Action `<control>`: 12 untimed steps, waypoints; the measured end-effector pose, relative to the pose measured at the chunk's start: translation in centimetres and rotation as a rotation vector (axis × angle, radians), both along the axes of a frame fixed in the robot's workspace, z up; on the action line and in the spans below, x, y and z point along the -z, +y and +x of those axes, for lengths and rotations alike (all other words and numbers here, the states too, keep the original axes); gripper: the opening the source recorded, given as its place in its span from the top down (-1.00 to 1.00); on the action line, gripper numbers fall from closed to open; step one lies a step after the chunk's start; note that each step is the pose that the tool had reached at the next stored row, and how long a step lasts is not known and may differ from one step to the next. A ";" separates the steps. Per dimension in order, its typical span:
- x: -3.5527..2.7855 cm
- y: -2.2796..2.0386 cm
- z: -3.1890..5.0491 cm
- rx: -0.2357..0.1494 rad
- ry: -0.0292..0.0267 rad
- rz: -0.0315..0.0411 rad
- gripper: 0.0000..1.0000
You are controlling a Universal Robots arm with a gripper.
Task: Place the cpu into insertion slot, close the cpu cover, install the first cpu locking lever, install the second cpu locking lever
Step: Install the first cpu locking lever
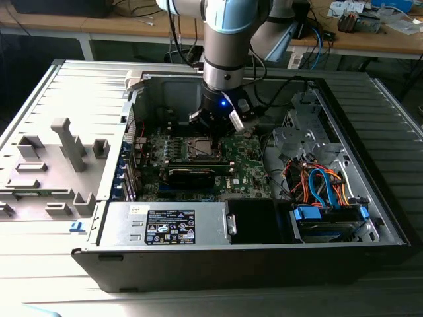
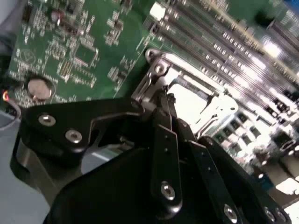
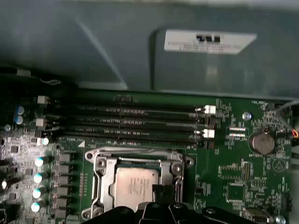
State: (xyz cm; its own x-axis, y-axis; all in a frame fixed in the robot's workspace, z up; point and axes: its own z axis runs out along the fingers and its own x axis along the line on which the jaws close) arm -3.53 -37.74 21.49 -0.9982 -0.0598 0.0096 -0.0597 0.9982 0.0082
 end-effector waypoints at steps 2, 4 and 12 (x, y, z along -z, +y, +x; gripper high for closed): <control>-0.40 -0.26 -0.01 0.000 0.0000 -0.0034 0.79; -1.34 -0.25 0.00 0.000 0.0000 -0.0032 0.79; -2.70 -0.25 0.00 0.000 -0.0001 0.0011 0.79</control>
State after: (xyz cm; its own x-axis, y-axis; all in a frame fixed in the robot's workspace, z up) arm -3.53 -37.99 24.19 -0.9982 -0.0598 0.0094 -0.0597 0.9982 0.0093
